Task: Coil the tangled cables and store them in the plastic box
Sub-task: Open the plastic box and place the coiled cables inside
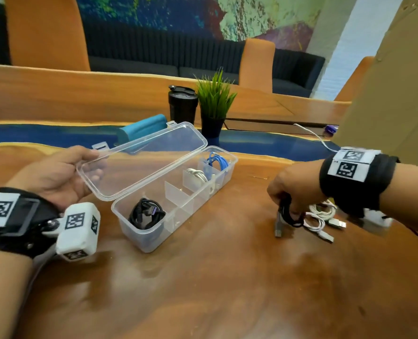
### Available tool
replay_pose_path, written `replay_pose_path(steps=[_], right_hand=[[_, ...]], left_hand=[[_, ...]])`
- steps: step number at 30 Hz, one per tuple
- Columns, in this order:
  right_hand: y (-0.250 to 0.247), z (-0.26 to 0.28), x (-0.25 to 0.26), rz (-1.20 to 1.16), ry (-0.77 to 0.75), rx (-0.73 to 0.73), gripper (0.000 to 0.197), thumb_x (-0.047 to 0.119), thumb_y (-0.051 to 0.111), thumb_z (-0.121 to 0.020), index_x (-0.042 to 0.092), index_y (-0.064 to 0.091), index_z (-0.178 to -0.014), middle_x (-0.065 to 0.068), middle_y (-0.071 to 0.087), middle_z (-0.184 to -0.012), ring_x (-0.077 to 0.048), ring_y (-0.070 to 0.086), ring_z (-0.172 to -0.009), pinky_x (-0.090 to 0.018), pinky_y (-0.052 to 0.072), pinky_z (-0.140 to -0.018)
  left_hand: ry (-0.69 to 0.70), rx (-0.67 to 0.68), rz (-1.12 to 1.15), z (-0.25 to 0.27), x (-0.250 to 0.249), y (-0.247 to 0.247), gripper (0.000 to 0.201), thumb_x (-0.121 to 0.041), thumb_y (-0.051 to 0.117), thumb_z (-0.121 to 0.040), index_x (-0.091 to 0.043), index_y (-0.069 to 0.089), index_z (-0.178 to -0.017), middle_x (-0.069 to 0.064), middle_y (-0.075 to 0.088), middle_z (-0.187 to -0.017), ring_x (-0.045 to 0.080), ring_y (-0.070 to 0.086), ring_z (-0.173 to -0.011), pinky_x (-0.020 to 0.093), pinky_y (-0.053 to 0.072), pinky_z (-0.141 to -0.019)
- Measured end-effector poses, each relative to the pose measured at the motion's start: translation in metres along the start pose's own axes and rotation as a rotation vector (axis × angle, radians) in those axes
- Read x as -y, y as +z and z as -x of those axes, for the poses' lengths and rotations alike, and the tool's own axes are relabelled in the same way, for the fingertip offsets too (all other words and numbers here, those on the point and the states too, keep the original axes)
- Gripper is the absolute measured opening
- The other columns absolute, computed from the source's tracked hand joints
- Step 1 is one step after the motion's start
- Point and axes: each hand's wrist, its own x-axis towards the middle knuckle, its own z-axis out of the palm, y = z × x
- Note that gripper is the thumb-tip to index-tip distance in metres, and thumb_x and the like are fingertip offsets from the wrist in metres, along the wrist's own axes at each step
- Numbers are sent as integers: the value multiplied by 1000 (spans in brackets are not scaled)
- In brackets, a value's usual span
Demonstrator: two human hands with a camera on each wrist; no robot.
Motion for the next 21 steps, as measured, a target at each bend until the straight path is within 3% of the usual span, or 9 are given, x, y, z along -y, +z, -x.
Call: replay_pose_path(steps=[3,5,7,10,13,16,18,21], right_hand=[[-29,15,-9,-359,-41,-176,22,27,84,-71,34,67,-84,9,70,-81,-10,62,-72,-28,52,-65],[-46,22,-8,-797,-119,-302,22,22,81,-71,31,72,-88,0,72,-79,-15,57,-58,-31,48,-52],[-59,17,2,-1148,-192,-405,26,21,75,-71,22,72,-97,-8,69,-77,-14,50,-51,-25,43,-44],[-72,-4,34,-1313,-228,-469,18,14,69,-85,13,68,-103,-11,67,-77,-14,55,-52,-23,49,-45],[-80,-25,66,-1223,-190,-464,14,15,69,-88,13,70,-101,-13,68,-79,-15,59,-55,-25,52,-47],[-89,-42,89,-710,-144,-506,13,27,71,-86,22,76,-97,0,71,-84,-11,60,-63,-25,50,-53],[-97,-51,104,-337,-111,-516,16,34,68,-84,25,77,-95,4,72,-90,-13,62,-77,-29,53,-65],[-108,-64,123,-112,-51,-469,24,35,66,-83,18,75,-98,-1,71,-96,-21,65,-89,-35,57,-79]], left_hand=[[-18,-24,26,9,-2,3,16,-18,55,-95,-6,64,-101,-1,66,-72,5,57,-46,14,50,-43],[-13,-25,21,12,-3,3,22,-17,57,-94,-6,62,-113,1,66,-76,6,57,-46,15,50,-43],[-18,-31,34,12,-4,3,25,-17,58,-93,-6,61,-116,1,65,-76,6,57,-46,15,50,-43],[-24,-28,40,13,-5,5,21,-17,58,-93,-6,62,-110,1,66,-72,6,57,-45,15,49,-42],[-18,-28,55,15,-5,5,13,-15,59,-92,-7,63,-102,1,66,-71,6,57,-46,15,49,-42],[-13,-30,52,18,-6,8,10,-15,59,-93,-7,64,-94,0,66,-65,6,57,-45,14,49,-43],[-14,-32,51,18,-7,9,10,-15,59,-93,-7,64,-90,0,66,-63,6,56,-45,14,50,-43],[-22,-27,47,19,-7,9,9,-15,59,-93,-7,63,-93,0,67,-63,6,57,-45,14,50,-42]])
